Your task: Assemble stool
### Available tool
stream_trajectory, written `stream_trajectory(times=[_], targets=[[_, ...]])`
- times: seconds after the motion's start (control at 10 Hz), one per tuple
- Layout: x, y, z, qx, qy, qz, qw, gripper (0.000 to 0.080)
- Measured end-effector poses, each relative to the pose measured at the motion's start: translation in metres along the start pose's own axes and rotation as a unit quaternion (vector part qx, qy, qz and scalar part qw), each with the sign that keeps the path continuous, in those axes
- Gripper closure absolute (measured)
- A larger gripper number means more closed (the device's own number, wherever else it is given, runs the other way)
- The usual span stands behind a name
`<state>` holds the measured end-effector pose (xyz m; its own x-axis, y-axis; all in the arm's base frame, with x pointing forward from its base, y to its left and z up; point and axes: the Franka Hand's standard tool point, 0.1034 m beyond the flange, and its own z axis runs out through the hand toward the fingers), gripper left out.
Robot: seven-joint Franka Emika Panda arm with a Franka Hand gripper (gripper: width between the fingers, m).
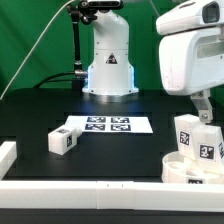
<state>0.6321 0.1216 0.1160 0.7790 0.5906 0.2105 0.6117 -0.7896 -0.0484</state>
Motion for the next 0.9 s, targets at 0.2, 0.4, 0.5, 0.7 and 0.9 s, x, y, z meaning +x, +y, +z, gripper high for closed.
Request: stream_trajectory(times=[0.2, 0.4, 0.5, 0.7, 0.9], targets=[[-0.002, 0.002, 0.005, 0.000, 0.000, -0.022, 1.000, 0.0150], [-0.007, 0.006, 0.021, -0.004, 0.001, -0.021, 1.000, 0.0150], [-0.008, 0.008, 0.026, -0.008, 0.004, -0.023, 1.000, 0.0150], [-0.012, 0.009, 0.030, -0.011, 0.004, -0.032, 0.999, 0.0150], [-0.013, 0.009, 0.032, -0.010, 0.003, -0.032, 0.999, 0.0173]])
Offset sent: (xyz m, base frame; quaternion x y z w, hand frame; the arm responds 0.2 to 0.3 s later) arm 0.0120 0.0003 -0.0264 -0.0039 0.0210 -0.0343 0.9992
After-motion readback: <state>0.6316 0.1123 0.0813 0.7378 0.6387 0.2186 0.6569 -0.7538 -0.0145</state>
